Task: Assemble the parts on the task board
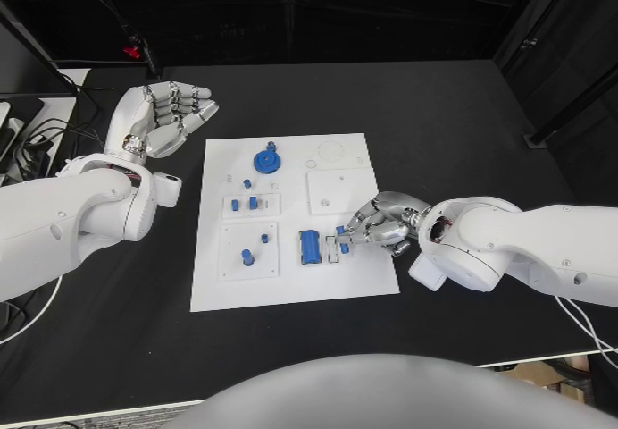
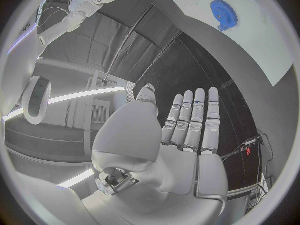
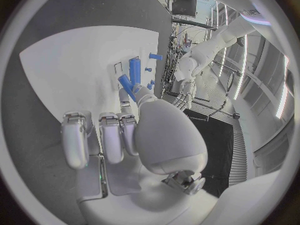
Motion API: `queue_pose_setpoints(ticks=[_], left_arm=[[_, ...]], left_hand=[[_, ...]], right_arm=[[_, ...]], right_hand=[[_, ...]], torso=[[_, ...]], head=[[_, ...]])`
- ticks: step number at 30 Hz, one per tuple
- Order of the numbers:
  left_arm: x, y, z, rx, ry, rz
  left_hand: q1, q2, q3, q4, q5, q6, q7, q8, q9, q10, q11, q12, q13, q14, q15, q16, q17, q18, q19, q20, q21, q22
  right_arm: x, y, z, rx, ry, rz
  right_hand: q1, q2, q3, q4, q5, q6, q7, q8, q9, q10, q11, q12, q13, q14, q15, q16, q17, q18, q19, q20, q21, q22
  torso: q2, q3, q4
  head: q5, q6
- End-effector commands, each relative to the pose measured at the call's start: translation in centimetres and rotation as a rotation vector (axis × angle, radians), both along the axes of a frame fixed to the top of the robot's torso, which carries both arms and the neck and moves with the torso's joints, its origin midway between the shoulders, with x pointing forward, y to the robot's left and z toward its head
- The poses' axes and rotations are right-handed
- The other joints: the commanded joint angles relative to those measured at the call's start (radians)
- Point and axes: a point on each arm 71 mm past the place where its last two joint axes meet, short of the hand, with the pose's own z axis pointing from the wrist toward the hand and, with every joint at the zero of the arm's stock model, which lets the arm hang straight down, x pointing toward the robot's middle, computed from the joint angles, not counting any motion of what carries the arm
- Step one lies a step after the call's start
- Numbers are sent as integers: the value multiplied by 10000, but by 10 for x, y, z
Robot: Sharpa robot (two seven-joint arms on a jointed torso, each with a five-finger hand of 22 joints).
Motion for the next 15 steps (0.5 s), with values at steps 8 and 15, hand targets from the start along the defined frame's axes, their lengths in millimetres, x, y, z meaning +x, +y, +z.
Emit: queue_pose_setpoints(ticks=[8, 15], left_arm=[[0, -2, 2, -53, -92, -149], [0, -3, 2, -54, -88, -151]], left_hand=[[-4, 127, -60, -2, 40, -79, 325, 42, -12, -66, -33, 49, -12, -85, -9, 48, -9, 105, 61, -26, -27, -8], [-4, 127, -60, -2, 40, -79, 325, 42, -12, -66, -33, 49, -12, -85, -9, 48, -9, 105, 61, -26, -27, -8]], right_arm=[[0, 6, -10, 189, 1544, -23], [3, 7, -13, -90, 1589, -126]], right_hand=[[-73, -96, 14, 8, 86, 326, -237, -63, -27, 1042, 45, -33, 2628, 1057, 47, 25, 2632, -73, 1039, 72, 32, 2635], [-134, -109, -13, 37, 58, 355, -240, -84, -39, 1042, 43, -33, 2628, 1057, 50, 25, 2632, -73, 1039, 73, 32, 2635]], torso=[[6, -2, 6], [3, 3, -3]], head=[[29, 0], [52, 0]])
